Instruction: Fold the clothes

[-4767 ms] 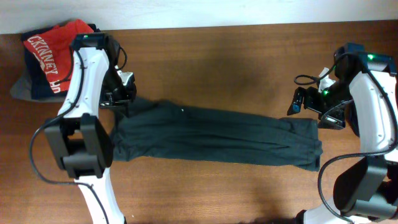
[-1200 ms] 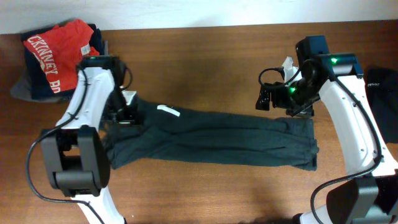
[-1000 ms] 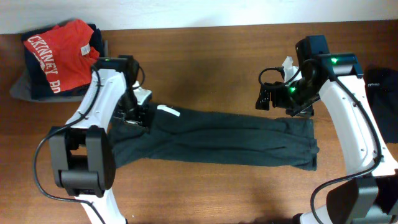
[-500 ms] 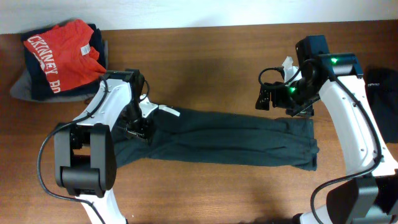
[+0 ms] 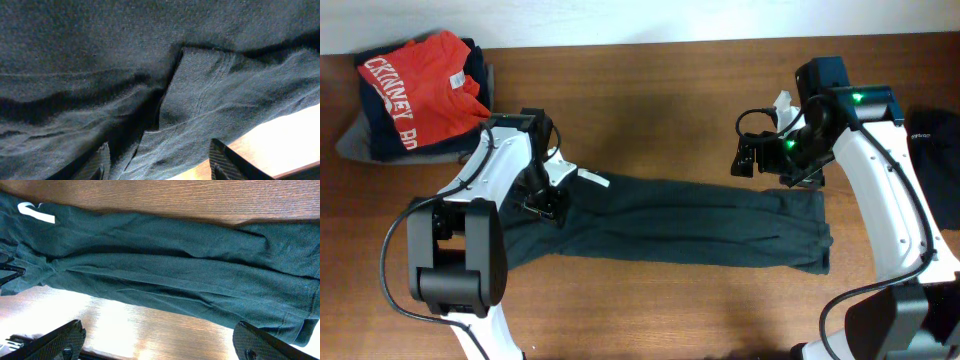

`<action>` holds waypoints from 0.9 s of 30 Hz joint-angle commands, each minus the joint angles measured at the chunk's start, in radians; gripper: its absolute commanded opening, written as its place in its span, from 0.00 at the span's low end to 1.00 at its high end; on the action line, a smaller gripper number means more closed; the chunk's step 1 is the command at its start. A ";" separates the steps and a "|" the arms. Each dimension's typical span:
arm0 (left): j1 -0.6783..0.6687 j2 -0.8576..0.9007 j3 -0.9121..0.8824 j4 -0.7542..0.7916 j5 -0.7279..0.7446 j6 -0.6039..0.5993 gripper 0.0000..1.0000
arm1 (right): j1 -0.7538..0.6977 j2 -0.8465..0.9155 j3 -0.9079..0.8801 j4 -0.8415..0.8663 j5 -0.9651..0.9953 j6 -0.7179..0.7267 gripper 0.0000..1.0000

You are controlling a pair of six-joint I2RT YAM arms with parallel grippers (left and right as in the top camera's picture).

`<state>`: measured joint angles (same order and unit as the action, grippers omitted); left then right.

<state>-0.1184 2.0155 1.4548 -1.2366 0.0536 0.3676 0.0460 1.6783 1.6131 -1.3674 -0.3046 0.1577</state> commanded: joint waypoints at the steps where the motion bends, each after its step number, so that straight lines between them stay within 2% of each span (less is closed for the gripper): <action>1: -0.005 -0.028 -0.006 0.012 0.019 0.024 0.58 | 0.008 -0.021 -0.007 -0.001 0.005 0.003 0.99; 7: -0.005 -0.028 -0.016 0.017 0.019 0.027 0.39 | 0.008 -0.021 -0.007 -0.001 0.005 0.003 0.99; 27: -0.005 -0.028 -0.016 0.051 0.018 0.063 0.37 | 0.008 -0.021 -0.007 -0.001 0.006 -0.005 0.99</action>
<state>-0.1188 2.0155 1.4471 -1.1873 0.0566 0.3950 0.0460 1.6783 1.6131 -1.3674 -0.3046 0.1574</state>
